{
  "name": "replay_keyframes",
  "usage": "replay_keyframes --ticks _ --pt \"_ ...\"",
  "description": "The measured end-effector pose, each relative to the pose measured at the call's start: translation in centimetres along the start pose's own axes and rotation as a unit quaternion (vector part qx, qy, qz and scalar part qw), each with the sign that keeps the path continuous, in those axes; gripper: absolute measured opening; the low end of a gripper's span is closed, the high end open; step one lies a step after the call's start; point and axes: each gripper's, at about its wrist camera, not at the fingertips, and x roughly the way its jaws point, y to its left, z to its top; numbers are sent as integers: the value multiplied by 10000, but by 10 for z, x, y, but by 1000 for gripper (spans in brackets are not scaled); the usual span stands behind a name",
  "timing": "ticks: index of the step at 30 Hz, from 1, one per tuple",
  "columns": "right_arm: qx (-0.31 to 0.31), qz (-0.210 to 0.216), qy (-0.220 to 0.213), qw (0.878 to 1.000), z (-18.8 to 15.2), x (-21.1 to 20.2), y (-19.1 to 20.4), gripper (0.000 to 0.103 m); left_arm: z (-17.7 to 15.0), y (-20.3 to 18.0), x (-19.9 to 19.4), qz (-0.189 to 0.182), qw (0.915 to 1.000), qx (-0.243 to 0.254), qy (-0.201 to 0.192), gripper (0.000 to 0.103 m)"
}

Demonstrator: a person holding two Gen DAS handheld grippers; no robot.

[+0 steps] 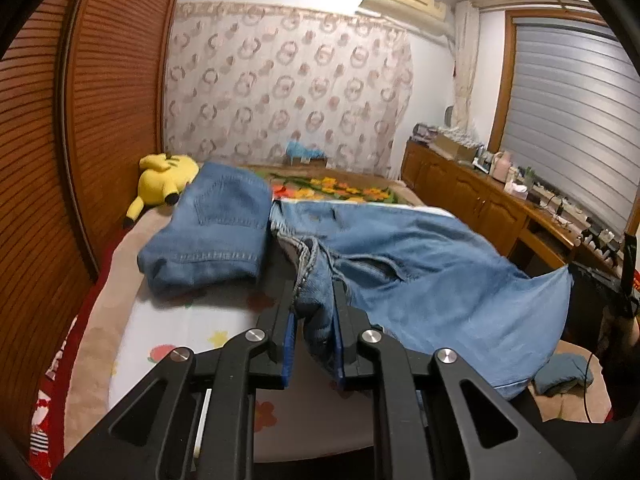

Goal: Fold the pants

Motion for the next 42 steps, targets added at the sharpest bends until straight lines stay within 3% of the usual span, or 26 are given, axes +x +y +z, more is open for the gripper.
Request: replay_keyframes --ticks 5,18,24,34,42 --pt "-108 83 -165 9998 -4 9 6 1 -4 4 16 63 9998 -16 178 16" --pt "-423 224 222 9986 -17 72 6 1 -3 -6 36 29 9996 62 259 16" --pt "-543 126 79 9984 10 74 2 1 18 -12 49 0 9997 185 130 16" --pt "-627 -85 302 9975 -4 103 8 1 38 4 101 234 9993 195 231 16" --pt "-610 -210 0 9979 27 100 8 1 76 3 110 227 9995 206 -42 16"
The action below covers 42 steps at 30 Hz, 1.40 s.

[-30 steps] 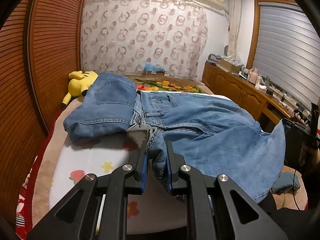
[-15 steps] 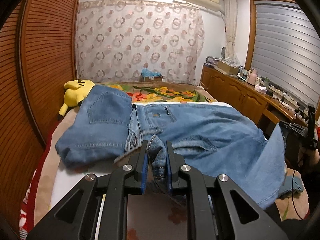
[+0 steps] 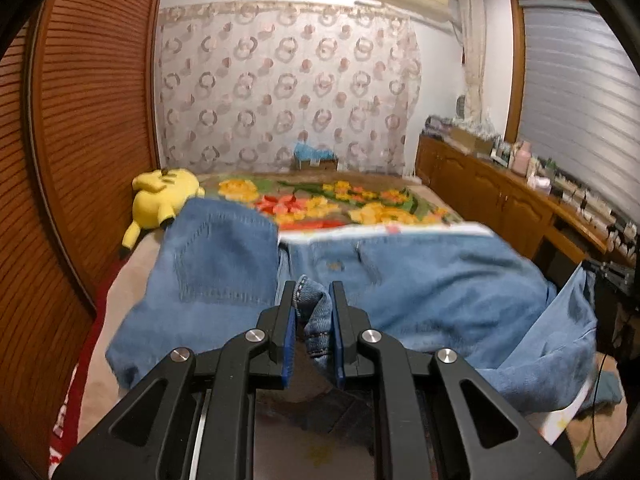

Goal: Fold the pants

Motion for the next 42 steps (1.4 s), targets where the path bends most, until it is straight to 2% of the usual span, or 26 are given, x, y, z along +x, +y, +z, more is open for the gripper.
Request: replay_keyframes --ticks 5,13,17,23,32,37,42 --pt "20 -107 -176 9998 -1 -4 0 1 20 -6 4 84 9998 78 -182 16" --pt "-112 -296 -271 9991 -11 4 4 1 42 -9 28 212 9992 294 -160 16" --pt "-213 -340 -151 9991 -13 23 9 1 48 -6 51 375 9984 426 -34 16" --pt "-344 -370 231 9985 -18 72 25 1 50 0 90 454 9976 451 264 16" --pt "-468 -525 387 9968 7 99 16 1 63 5 139 462 9968 394 520 16" --pt "-380 -338 461 9976 16 109 14 1 62 3 156 463 9957 474 650 16" --pt "-298 176 476 9983 21 113 28 1 59 0 161 473 9946 519 760 18"
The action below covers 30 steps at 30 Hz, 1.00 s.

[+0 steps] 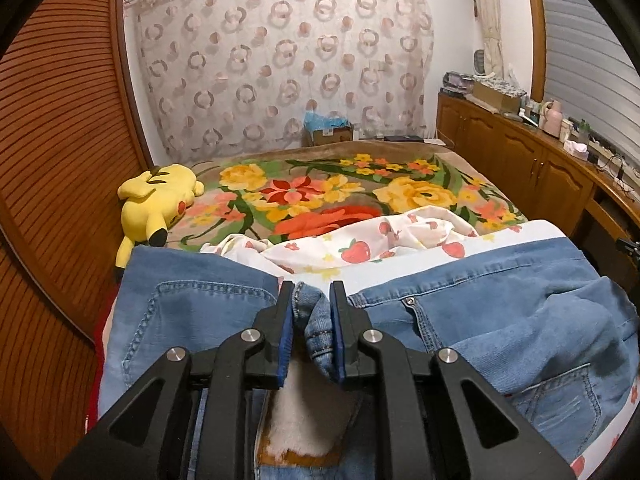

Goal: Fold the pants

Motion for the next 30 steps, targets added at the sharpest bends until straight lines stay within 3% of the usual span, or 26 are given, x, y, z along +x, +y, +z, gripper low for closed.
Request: replay_keyframes --ticks 4,7,9,13,17,25,30 --pt "-46 411 -84 9991 1 -11 18 1 -1 0 -4 -86 10000 -32 19 23" --pt "-106 667 -113 9977 2 -21 28 1 -3 0 -9 -69 10000 -37 -23 35" --pt "-147 797 -110 9967 1 -27 34 1 -5 0 -14 -111 9999 -48 -82 49" --pt "-173 1051 -102 9943 3 -40 27 3 -10 -3 -29 -250 9996 17 -156 50" --pt "-158 1353 -41 9907 10 -39 21 17 -14 -11 -37 -449 9987 125 -219 74" --pt "-351 1855 135 9819 27 -18 26 36 -31 -18 -38 -633 9978 156 -131 76" --pt "-568 2142 153 9750 41 -7 35 41 -41 -18 -41 -641 9977 194 -90 76"
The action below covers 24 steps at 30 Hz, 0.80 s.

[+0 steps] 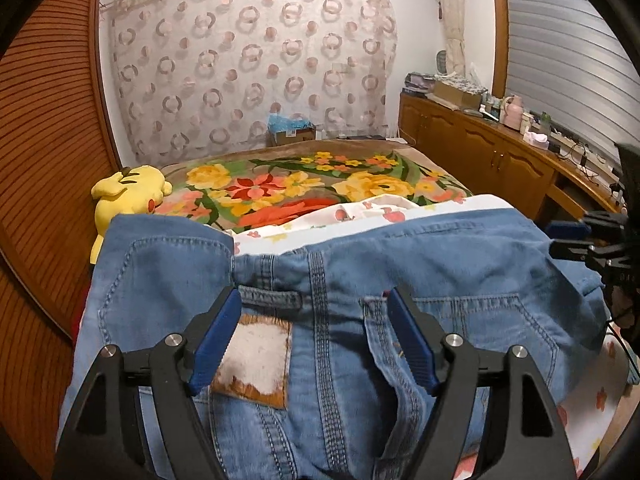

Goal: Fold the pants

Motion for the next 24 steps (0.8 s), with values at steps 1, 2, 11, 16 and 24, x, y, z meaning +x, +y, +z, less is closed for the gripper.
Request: replay_keyframes --ticks 1,2,11,16,24 --pt "-27 25 14 10000 3 3 -1 42 -1 0 0 5 10000 0 10 76" --pt "-56 62 37 10000 6 7 -1 43 -3 1 -1 7 10000 0 24 76" --pt "-238 190 465 9985 19 52 -9 43 -15 10 -6 -37 10000 -64 56 76" --pt "-247 314 621 9973 26 67 -18 43 -18 13 -6 -61 9999 -131 67 76" --pt "-395 427 842 9947 39 80 -12 14 -27 18 -4 -86 9996 -217 150 76"
